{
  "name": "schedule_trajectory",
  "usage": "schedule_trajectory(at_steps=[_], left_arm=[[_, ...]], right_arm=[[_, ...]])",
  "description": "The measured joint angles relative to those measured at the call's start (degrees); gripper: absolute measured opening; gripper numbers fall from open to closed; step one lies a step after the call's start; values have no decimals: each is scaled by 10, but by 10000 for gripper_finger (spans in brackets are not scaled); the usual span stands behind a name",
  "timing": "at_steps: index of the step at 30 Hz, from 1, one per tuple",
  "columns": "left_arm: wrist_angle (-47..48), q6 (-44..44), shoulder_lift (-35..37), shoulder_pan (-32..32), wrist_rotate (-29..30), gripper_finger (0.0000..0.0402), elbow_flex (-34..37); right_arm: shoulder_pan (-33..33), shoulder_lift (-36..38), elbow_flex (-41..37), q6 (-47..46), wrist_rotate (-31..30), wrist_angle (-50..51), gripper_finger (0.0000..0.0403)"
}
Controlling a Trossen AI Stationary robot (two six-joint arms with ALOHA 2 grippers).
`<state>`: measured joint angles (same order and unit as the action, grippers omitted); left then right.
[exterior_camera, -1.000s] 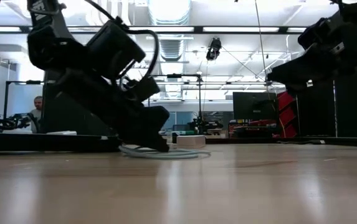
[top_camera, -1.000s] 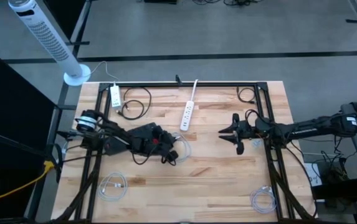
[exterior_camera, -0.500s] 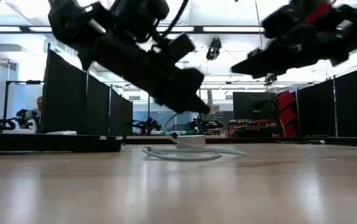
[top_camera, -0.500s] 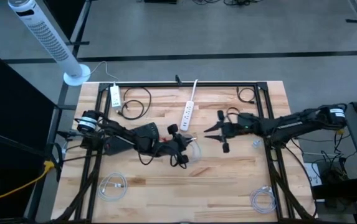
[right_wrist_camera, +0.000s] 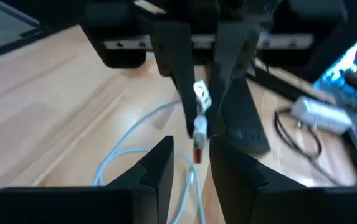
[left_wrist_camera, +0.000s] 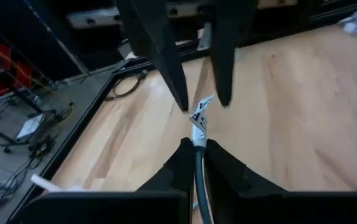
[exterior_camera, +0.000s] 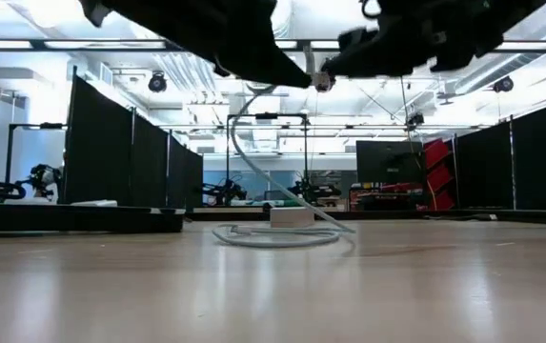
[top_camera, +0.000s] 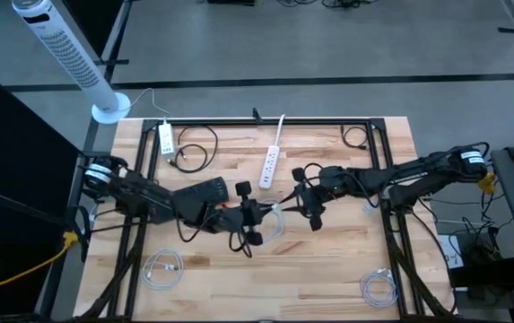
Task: Insert USB
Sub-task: Insert the light blue USB cable into the right white outlet
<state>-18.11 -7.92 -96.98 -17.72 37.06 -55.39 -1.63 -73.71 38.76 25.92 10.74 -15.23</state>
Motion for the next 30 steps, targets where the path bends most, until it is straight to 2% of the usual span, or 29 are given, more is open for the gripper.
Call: schedule_trajectory(at_steps=[3,8,10,14,17,20,22,24,27,30], left_arm=[[2,-1,17,-16,2,12,0],[-1,-27,60,-64,1,12,0],[-8,-47,77,-79,0,12,0],[-24,-83,101,-105,1,12,0],[-49,-106,107,-118,7,12,0],[-46,-94,104,-119,43,12,0],[-31,-71,101,-119,79,12,0],[-1,-32,99,-118,123,12,0],[93,66,95,-117,206,12,0],[175,189,86,-105,228,12,4]], right_arm=[[2,6,4,9,-7,14,77],[1,52,4,46,-90,89,67],[2,67,4,37,-92,98,62],[1,74,4,37,-40,79,51],[2,54,4,31,29,29,44],[1,18,4,9,106,-44,39],[0,-5,4,-1,117,-73,38],[1,-19,3,-8,86,-67,40],[1,-25,3,-14,-9,-18,46],[2,-32,3,-32,-57,41,53]])
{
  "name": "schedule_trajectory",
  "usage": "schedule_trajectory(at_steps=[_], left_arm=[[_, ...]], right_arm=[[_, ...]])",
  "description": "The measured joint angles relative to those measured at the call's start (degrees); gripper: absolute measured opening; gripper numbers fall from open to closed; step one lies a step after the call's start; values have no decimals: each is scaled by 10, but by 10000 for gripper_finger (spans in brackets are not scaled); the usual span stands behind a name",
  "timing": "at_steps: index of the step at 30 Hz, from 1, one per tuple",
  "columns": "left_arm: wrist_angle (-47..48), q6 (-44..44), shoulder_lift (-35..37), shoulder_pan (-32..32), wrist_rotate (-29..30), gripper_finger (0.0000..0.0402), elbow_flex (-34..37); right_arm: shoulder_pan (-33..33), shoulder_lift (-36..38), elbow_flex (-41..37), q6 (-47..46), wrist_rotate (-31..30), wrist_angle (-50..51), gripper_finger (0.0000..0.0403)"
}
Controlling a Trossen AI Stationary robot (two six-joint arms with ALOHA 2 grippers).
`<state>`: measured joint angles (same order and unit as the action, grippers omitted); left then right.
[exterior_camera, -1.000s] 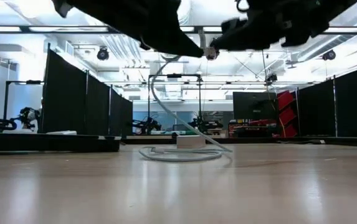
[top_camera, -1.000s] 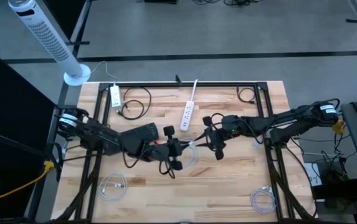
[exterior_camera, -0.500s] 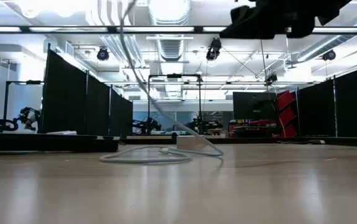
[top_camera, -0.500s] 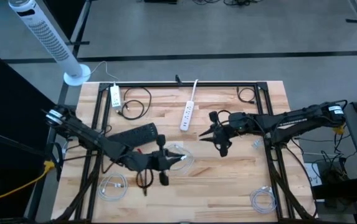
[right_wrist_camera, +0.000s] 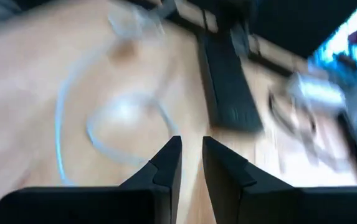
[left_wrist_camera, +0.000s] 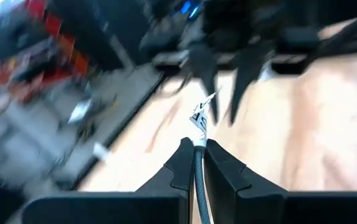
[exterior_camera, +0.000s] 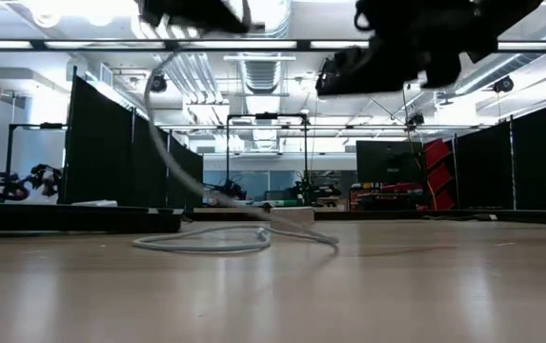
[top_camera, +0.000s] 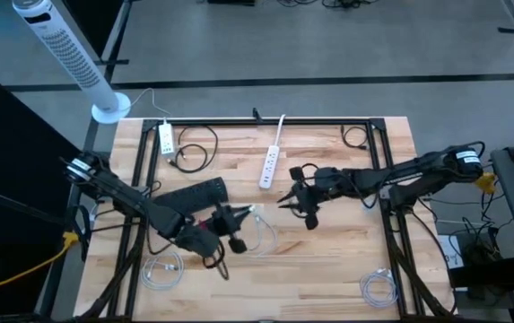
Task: Insert USB
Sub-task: Insert the light blue USB cable into the right white outlet
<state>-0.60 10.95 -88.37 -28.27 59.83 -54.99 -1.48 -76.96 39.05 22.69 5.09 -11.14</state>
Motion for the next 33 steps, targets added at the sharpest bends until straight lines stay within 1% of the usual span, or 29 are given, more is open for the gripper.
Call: schedule_trajectory(at_steps=[4,5,6,7,10,11,15,17,19,22,24,25,28,30,33], left_arm=[[14,167,-19,41,-6,12,18],[17,212,-24,59,-21,12,22],[19,255,-29,77,-51,12,24],[23,292,-33,98,-96,12,25],[26,393,-38,170,-277,12,26],[20,417,-40,193,-324,12,26],[-10,437,-42,272,-482,12,26],[-37,446,-42,309,-572,12,25],[-63,475,-43,340,-657,12,25],[-90,518,-46,370,-746,12,25],[-101,546,-49,384,-776,12,25],[-105,563,-49,388,-784,12,25],[-138,607,-49,395,-788,12,25],[-158,622,-49,395,-788,12,25],[-160,640,-49,394,-783,12,25]], right_arm=[[0,-13,-14,-34,-3,10,53],[0,-17,-21,-34,-7,6,50],[0,-21,-26,-34,-14,0,46],[0,-23,-31,-34,-24,-5,42],[-3,-31,-40,-27,-61,-29,29],[-6,-32,-43,-26,-74,-36,24],[-34,-41,-44,-19,-126,-59,10],[-60,-43,-44,1,-188,-67,4],[-89,-46,-44,36,-286,-75,1],[-130,-47,-44,109,-429,-107,2],[-151,-48,-43,160,-488,-130,2],[-160,-48,-43,190,-500,-138,2],[-179,-53,-38,280,-498,-146,4],[-186,-61,-33,332,-496,-147,8],[-187,-81,-19,373,-498,-148,24]])
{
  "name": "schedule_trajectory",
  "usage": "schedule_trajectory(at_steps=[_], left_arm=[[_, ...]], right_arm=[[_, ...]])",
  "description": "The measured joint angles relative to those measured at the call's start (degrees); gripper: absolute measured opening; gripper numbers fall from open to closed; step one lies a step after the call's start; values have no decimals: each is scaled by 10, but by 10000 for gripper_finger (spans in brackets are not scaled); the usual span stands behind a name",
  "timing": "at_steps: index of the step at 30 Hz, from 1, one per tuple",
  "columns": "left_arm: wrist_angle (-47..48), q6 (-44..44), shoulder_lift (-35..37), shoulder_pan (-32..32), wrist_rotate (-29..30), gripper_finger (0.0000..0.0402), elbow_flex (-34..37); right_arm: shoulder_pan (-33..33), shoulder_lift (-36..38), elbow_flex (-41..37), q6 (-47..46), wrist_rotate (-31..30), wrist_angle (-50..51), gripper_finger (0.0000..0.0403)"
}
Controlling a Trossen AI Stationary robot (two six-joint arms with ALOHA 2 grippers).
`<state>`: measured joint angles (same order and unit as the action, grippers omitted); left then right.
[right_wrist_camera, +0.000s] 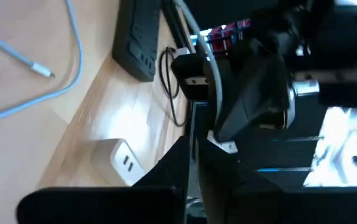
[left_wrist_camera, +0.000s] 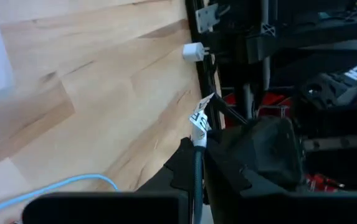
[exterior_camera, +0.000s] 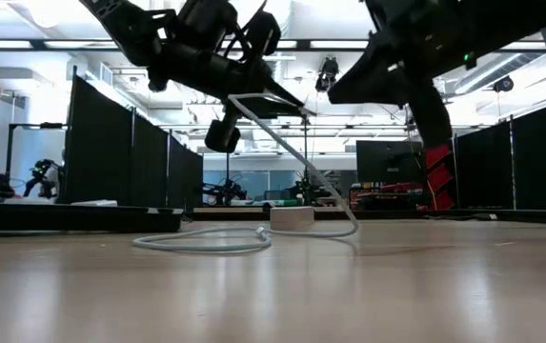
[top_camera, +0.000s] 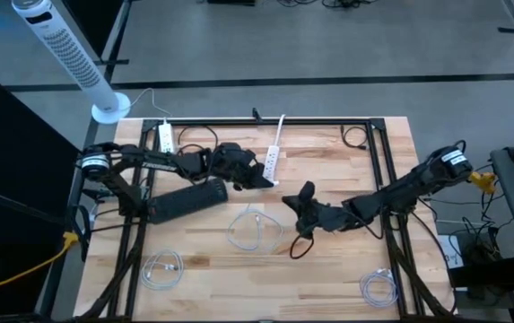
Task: Insert USB
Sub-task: Insert the light blue USB cable into the right white outlet
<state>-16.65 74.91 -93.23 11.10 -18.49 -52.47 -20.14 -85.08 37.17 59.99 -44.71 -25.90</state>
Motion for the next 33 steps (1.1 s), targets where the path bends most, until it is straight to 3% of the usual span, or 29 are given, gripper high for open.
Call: schedule_trajectory(at_steps=[4,9,12,20,29,33], left_arm=[[3,15,0,-4,15,12,0],[1,8,0,-18,16,12,0],[1,5,0,-29,28,12,0],[6,-37,0,-35,37,12,0],[17,-71,0,-34,50,12,0],[16,-91,1,-34,47,9,0]], right_arm=[[2,-36,23,26,-20,-2,65],[2,-89,47,28,-151,-67,111],[3,-113,49,43,-166,-118,117],[7,-156,49,48,-164,-158,84],[30,-174,60,45,-169,-185,11],[39,-174,64,27,-169,-185,3]])
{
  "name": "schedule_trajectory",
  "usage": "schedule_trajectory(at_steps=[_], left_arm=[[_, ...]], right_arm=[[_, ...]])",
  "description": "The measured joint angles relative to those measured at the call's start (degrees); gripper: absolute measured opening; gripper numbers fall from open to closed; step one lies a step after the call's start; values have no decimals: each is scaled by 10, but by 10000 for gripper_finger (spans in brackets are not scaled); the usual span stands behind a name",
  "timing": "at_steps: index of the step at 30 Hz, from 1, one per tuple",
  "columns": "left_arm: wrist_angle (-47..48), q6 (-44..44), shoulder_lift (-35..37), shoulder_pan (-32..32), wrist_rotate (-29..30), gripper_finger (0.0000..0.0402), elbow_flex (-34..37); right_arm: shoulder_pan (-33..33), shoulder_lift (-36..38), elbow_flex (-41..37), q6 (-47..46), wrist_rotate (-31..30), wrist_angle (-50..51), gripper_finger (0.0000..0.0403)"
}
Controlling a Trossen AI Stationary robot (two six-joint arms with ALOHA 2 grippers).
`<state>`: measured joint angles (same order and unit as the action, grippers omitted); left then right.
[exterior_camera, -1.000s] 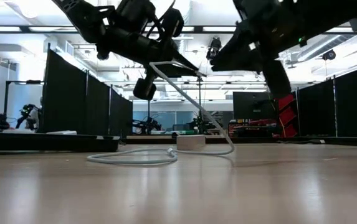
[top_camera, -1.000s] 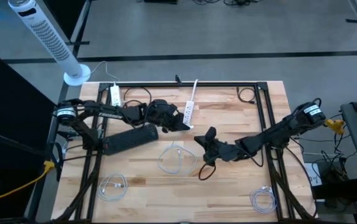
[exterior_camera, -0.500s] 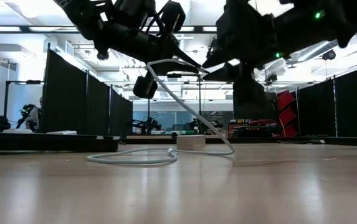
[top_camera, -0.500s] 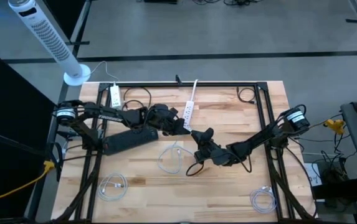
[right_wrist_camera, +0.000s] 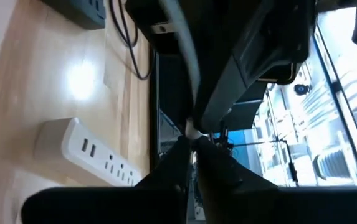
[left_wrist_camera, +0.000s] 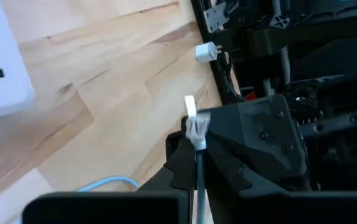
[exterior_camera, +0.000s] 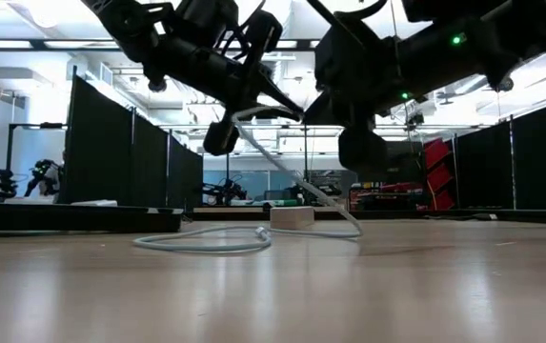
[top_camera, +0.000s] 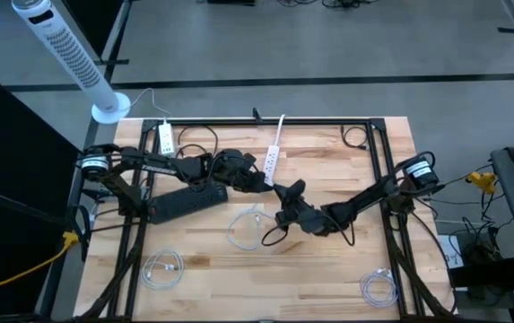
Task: Insert USB
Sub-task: Insert the light blue USB cable into the right white outlet
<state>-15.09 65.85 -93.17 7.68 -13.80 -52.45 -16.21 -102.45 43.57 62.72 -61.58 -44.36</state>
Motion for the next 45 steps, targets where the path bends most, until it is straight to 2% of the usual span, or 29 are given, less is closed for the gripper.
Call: schedule_trajectory(at_steps=[3,13,20,24,29,32,36,37,42,45], left_arm=[[-1,-34,0,0,-11,17,0],[-5,-123,11,-2,-26,85,0],[-4,-172,25,-2,-38,121,0],[12,-181,25,-2,-37,131,0],[57,-219,25,-2,-32,125,0],[92,-248,25,-2,-32,116,0],[144,-291,25,-3,-25,106,0],[160,-300,25,-3,-18,105,0],[254,-337,24,-14,33,108,0],[275,-330,17,-27,65,111,0]], right_arm=[[0,0,1,-2,1,-1,0],[0,2,2,-21,5,4,1],[-5,39,-4,-51,15,15,0],[-5,62,-6,-95,48,59,0],[-3,76,-6,-161,90,143,0],[0,76,-6,-196,151,218,0],[20,68,-6,-270,356,267,0],[27,64,-6,-277,386,266,0],[63,48,-6,-282,400,244,0],[82,48,-6,-291,406,243,0]])
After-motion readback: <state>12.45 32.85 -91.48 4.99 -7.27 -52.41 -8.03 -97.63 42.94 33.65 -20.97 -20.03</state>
